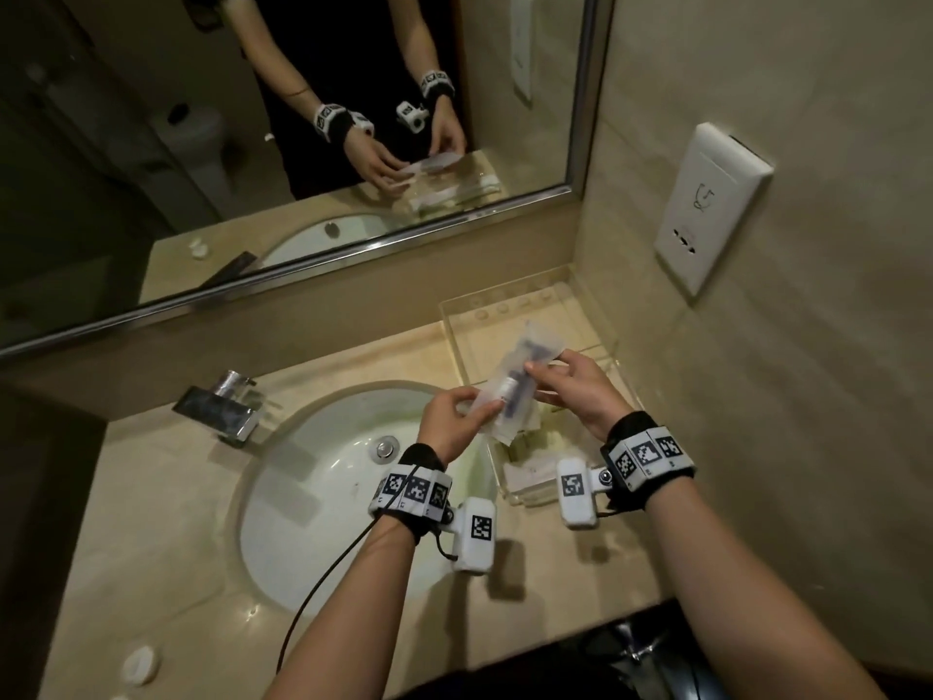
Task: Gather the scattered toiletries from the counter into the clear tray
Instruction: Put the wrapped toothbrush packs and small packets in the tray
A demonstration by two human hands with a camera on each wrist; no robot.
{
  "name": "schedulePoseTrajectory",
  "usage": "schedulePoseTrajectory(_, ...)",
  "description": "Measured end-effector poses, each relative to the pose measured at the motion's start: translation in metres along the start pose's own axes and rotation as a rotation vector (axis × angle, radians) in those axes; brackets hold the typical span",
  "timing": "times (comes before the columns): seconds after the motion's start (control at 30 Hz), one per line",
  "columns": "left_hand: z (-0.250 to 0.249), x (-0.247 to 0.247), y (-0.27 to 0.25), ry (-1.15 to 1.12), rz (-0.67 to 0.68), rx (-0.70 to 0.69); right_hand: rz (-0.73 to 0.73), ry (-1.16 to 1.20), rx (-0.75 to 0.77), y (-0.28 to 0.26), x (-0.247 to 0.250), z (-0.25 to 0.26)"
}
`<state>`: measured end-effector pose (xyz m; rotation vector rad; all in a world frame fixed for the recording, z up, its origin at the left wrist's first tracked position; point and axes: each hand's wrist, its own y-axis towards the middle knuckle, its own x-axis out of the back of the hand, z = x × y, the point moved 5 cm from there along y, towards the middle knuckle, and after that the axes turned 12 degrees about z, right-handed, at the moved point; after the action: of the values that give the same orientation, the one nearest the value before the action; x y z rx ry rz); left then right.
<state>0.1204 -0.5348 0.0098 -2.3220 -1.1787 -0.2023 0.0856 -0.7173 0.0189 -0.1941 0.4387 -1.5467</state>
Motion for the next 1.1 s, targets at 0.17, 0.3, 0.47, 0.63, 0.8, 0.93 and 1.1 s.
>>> schedulePoseTrajectory(0.17, -0.005, -0.009, 0.007, -0.046, 0.007, 0.012, 0.019, -0.154, -0.003, 0.001, 0.005, -0.007)
schedulePoseTrajectory(0.3, -0.008, -0.003, 0.012, -0.120, -0.148, 0.000, 0.115, -0.464, 0.026, -0.003, 0.011, 0.005)
schedulePoseTrajectory(0.47, -0.018, -0.012, 0.015, -0.211, -0.083, -0.061, 0.213, -0.756, -0.044, -0.004, 0.012, 0.010)
schedulePoseTrajectory(0.63, -0.014, -0.019, 0.019, -0.212, -0.122, -0.063, 0.134, -0.761, -0.003, -0.003, 0.024, 0.010)
schedulePoseTrajectory(0.8, 0.004, -0.018, 0.022, -0.112, -0.176, 0.072, 0.041, -0.989, -0.057, 0.005, 0.039, -0.001)
schedulePoseTrajectory(0.93, 0.023, -0.007, 0.015, -0.092, -0.293, 0.158, 0.093, -1.243, -0.260, 0.014, 0.042, -0.015)
schedulePoseTrajectory(1.1, 0.026, -0.005, 0.008, -0.119, -0.322, 0.152, 0.134, -1.493, -0.403, 0.021, 0.037, -0.032)
